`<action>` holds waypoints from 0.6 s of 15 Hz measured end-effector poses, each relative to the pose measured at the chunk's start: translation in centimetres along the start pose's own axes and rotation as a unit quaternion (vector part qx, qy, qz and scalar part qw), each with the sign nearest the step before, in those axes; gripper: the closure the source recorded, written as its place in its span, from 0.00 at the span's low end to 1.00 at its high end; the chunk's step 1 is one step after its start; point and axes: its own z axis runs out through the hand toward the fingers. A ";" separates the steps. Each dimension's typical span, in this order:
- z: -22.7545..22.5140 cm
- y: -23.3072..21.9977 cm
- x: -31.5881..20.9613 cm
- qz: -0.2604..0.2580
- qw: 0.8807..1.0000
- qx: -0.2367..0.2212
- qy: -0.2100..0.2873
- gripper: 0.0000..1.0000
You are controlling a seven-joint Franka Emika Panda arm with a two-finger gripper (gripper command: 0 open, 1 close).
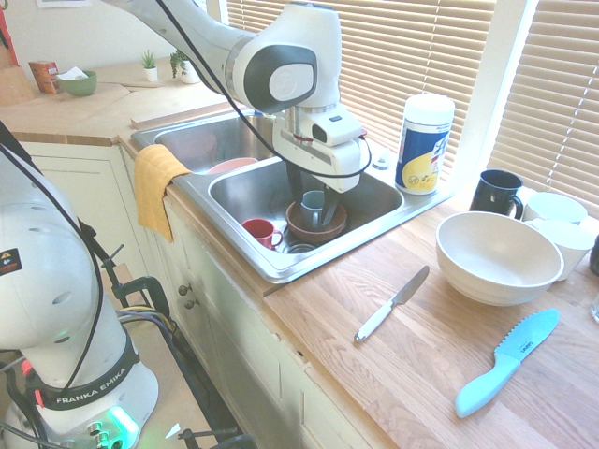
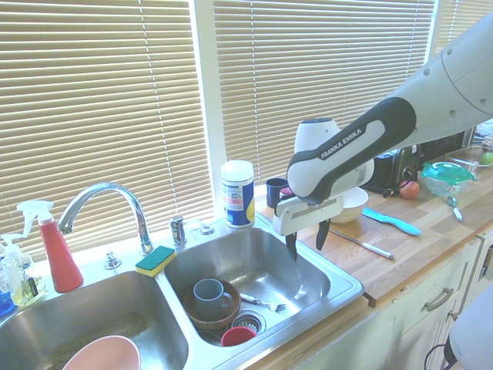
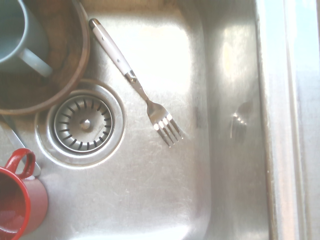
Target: Put the knife into the sink
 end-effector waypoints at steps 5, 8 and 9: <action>-0.1 0.5 0.5 0.010 1.000 -0.001 0.000 0.00; -0.5 3.6 2.9 0.004 1.000 -0.011 -0.007 0.00; -0.7 5.1 4.1 -0.003 1.000 -0.011 -0.012 0.00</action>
